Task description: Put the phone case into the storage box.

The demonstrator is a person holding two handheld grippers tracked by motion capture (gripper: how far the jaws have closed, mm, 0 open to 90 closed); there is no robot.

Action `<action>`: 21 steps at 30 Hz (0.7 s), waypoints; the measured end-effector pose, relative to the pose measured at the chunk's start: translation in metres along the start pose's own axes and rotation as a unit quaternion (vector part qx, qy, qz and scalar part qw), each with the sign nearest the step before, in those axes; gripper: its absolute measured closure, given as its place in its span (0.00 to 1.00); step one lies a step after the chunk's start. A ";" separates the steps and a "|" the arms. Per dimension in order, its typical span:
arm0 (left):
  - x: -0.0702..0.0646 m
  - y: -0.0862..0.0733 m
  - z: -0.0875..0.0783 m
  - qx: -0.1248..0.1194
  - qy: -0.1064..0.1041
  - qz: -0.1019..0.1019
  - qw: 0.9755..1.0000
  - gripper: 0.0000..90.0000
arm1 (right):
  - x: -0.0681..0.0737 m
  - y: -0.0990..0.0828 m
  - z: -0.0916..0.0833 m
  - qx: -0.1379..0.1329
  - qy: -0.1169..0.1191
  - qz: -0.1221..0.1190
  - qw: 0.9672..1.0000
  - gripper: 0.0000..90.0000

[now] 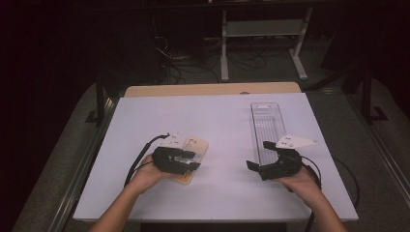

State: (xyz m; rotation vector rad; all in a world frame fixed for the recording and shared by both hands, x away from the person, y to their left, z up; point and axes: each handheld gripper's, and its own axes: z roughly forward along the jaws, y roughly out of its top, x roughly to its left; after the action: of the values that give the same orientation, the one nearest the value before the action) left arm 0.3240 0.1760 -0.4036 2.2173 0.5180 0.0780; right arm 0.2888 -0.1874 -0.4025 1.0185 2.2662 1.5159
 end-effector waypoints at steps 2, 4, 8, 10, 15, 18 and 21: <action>0.000 0.000 0.001 0.007 -0.004 0.000 1.000 0.71 | 0.000 0.000 0.000 0.000 0.000 0.000 1.000 0.01; -0.002 -0.001 0.003 0.011 -0.009 -0.004 1.000 0.78 | 0.000 0.000 0.000 0.000 0.000 0.000 1.000 0.01; -0.003 -0.001 0.005 0.020 -0.016 -0.005 1.000 0.92 | 0.000 0.000 0.000 0.000 0.000 0.000 1.000 0.01; -0.004 -0.002 0.006 0.025 -0.020 -0.007 0.999 0.95 | 0.000 0.000 0.000 0.000 -0.001 0.001 1.000 0.01; -0.007 -0.004 0.010 0.028 -0.025 -0.013 0.999 1.00 | 0.000 0.000 0.000 0.000 -0.001 0.002 1.000 0.01; -0.009 -0.006 0.013 0.042 -0.022 -0.009 0.999 1.00 | 0.000 0.000 0.000 0.000 -0.001 0.002 1.000 0.01; -0.010 -0.007 0.016 0.049 -0.023 -0.008 0.998 1.00 | 0.000 0.000 0.000 -0.001 -0.001 0.001 1.000 0.01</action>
State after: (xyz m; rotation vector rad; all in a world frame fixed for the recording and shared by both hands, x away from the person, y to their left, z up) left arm 0.3158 0.1646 -0.4184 2.3040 0.5248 -0.0082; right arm 0.2887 -0.1872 -0.4025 1.0229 2.2633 1.5162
